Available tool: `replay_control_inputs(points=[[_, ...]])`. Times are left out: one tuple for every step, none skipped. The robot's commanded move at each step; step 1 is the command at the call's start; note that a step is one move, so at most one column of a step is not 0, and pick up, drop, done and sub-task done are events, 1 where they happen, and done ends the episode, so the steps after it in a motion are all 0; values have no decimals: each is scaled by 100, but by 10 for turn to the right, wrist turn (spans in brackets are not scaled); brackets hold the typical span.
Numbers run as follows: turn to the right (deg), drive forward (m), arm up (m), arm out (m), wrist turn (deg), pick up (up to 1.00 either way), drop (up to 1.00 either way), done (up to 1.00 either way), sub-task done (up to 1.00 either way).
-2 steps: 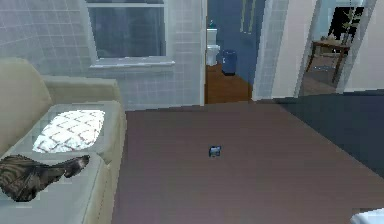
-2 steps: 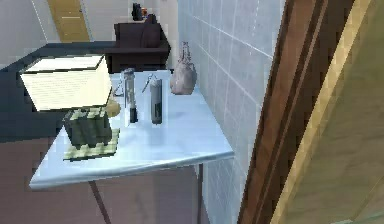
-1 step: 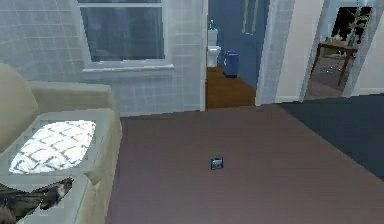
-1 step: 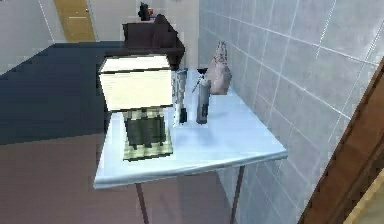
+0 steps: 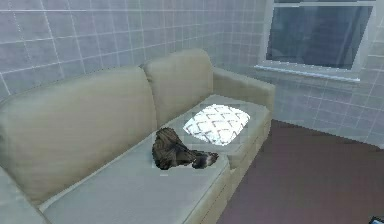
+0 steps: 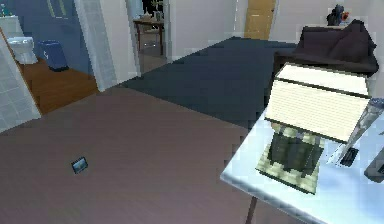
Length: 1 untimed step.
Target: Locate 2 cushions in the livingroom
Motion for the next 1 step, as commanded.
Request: replay_control_inputs(points=[[0, 0, 0, 0, 0, 0, 0, 0, 100]])
